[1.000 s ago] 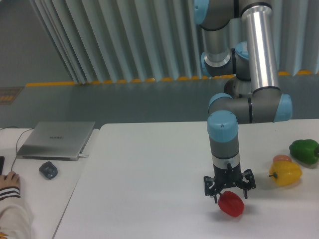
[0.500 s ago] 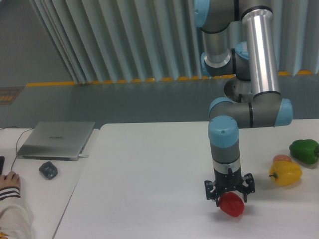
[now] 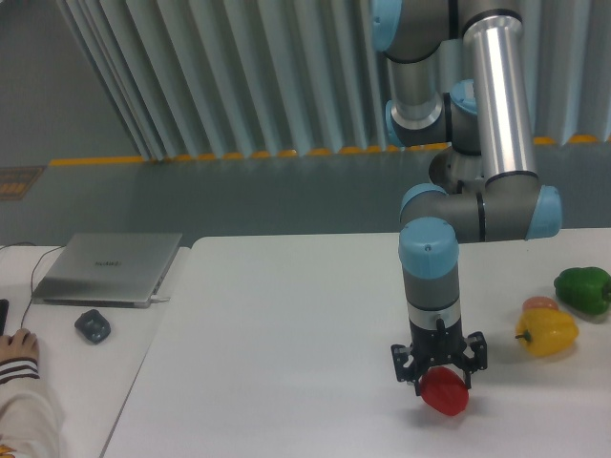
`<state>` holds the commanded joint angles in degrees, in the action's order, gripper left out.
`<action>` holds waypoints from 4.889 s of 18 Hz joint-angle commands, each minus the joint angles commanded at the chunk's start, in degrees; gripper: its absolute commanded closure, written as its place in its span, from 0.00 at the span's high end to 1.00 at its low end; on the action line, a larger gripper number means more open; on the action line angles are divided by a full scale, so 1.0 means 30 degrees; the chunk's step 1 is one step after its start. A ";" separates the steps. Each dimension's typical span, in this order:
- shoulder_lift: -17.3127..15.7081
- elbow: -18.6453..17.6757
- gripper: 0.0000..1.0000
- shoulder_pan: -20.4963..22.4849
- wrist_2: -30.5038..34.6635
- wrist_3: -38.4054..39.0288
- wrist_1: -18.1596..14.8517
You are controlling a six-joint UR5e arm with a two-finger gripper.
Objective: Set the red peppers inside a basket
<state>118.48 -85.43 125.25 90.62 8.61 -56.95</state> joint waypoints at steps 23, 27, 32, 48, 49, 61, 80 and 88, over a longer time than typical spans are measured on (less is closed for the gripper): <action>-0.2697 -0.0263 0.41 0.4683 -0.0586 -2.3425 -0.0557; -0.2902 -0.0234 0.41 0.6674 -0.0616 -2.9284 -0.0469; -0.2756 -0.0234 0.41 0.8960 -0.0703 -3.4468 -0.0381; -0.0911 0.0205 1.00 1.2920 -0.0791 -3.6974 0.0234; -0.0881 0.0176 1.00 1.2891 -0.0791 -3.6654 0.0234; -0.1086 0.0176 1.00 1.2424 -0.0762 -3.6533 0.0176; -0.2346 0.1025 1.00 0.8206 -0.0703 -3.3662 -0.2838; -0.3106 0.0764 1.00 0.6829 -0.1990 -3.2992 -0.6177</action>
<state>109.16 -83.14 145.73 84.64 -90.36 -75.48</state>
